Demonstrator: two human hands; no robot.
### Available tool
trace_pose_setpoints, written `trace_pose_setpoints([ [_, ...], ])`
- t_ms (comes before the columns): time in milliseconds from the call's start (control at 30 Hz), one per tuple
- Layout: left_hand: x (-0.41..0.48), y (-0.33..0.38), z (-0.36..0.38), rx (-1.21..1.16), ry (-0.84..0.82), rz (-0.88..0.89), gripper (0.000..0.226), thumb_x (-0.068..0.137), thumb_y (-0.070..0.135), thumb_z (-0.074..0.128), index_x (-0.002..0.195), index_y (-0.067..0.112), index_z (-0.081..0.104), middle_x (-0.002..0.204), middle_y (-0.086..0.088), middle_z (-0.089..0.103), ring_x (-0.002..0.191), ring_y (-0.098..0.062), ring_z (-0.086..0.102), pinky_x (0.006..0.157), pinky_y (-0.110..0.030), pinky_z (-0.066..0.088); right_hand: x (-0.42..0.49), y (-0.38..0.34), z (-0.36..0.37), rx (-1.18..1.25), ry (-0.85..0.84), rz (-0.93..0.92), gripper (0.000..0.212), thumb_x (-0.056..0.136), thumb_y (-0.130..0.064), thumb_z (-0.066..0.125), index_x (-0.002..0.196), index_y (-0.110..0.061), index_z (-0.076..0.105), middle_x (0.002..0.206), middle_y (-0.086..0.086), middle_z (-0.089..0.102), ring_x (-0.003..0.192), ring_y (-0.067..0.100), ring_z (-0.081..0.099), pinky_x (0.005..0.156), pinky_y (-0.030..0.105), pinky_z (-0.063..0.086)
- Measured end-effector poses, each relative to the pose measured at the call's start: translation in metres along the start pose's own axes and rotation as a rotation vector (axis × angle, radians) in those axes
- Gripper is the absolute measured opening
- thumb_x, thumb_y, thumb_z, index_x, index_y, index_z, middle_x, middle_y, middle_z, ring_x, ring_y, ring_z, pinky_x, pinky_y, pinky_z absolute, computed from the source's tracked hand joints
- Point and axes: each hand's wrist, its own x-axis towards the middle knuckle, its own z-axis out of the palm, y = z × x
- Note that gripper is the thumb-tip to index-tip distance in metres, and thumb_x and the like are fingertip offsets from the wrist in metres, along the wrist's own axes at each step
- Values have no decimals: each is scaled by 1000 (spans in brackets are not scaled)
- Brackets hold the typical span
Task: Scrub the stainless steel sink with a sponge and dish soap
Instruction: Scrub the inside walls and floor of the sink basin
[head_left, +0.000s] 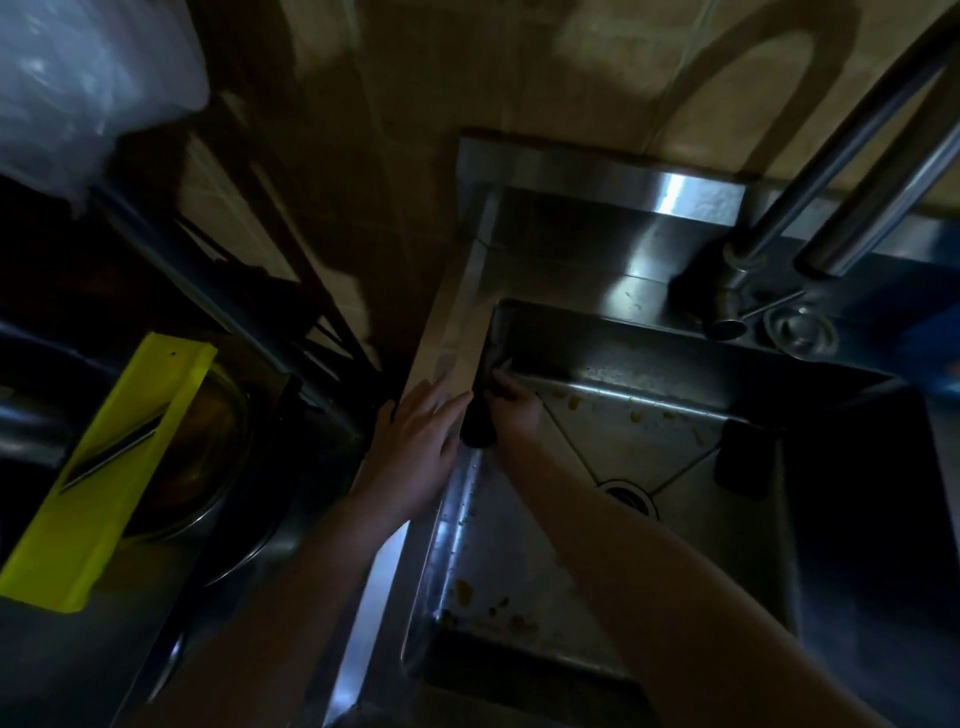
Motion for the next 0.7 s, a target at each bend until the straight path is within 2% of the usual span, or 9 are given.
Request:
trace_pose_setpoints([
  [233,29,7,3,24,-7,-18,53,93,24,48,143,27,32,156,0,21,143,-15,15,112,-44,19,20,-7,-11,-180,-74,-111,37,86,7,59,122,-2,60,120,21,63,113,31,60,103,45,47],
  [300,37,11,6,28,-16,-17,54,93,24,47,144,28,29,156,0,19,144,-18,14,113,-47,20,16,-5,-20,-250,-102,-176,33,86,3,60,118,-3,64,113,17,68,105,26,65,95,39,52],
  [367,45,17,10,11,-22,3,54,94,24,46,144,27,28,157,1,16,144,-21,13,113,-48,20,15,-11,-32,-303,-111,-229,30,87,-1,60,115,-8,67,98,7,71,86,13,68,73,24,54],
  [400,48,20,13,13,-20,17,53,94,24,46,144,26,28,157,1,16,144,-23,14,113,-47,20,16,-13,-40,-299,-91,-231,30,86,0,60,114,-9,67,93,5,70,81,10,67,68,20,52],
  [433,51,22,15,22,-18,26,54,94,24,47,144,25,28,157,0,16,144,-24,14,113,-46,20,17,-14,-47,-287,-53,-218,31,86,2,60,115,-7,67,94,7,70,83,12,66,69,20,51],
  [500,56,25,20,34,-22,29,55,93,25,47,145,24,29,157,-2,16,143,-25,16,114,-46,19,18,-17,-63,-152,38,-128,32,85,9,55,113,-1,66,102,13,68,92,22,64,77,24,54],
  [533,60,26,21,31,-27,27,55,93,26,48,145,24,29,158,-3,15,143,-25,17,114,-46,19,17,-18,-72,-45,66,-62,31,85,12,51,108,-2,66,101,14,67,89,24,64,78,28,53],
  [600,69,29,21,36,-29,35,55,93,28,48,144,24,28,157,-3,16,142,-25,18,113,-46,20,15,-20,-91,169,121,37,32,87,13,43,96,-10,65,88,11,64,75,21,61,70,28,50],
  [700,83,30,16,72,8,73,55,92,27,50,144,22,30,156,-5,20,140,-25,23,111,-44,23,17,-29,-121,278,189,81,27,91,6,43,99,-15,58,83,7,54,69,17,53,58,25,49],
])
